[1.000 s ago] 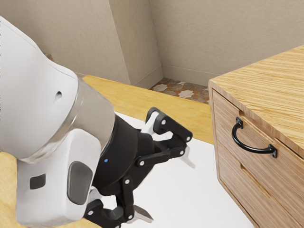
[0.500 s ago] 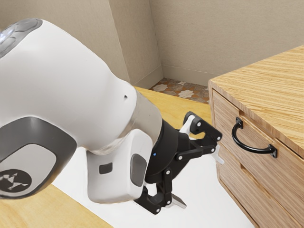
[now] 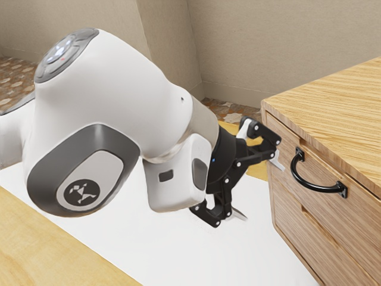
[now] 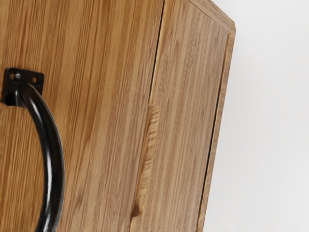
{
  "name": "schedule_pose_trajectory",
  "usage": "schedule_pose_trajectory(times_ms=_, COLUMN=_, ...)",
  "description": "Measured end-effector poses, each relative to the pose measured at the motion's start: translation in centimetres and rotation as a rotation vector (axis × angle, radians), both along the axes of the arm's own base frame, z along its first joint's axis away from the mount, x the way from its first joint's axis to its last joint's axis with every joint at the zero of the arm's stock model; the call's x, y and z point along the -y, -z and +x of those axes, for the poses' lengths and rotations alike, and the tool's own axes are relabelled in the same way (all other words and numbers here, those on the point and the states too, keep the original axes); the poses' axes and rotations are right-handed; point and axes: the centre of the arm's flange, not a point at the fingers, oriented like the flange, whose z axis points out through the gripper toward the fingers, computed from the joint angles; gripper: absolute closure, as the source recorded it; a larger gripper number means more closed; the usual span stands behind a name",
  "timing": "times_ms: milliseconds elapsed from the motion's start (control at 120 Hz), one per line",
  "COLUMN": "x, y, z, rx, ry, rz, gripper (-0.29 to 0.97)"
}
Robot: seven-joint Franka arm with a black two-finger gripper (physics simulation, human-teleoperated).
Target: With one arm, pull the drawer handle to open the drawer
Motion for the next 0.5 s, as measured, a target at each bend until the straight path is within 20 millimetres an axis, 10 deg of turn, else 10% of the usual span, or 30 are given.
schedule_pose_trajectory(times_ms=500, x=1.3, y=1.9, z=2.5, rx=0.019, ry=0.036, rz=-0.016, gripper=0.03)
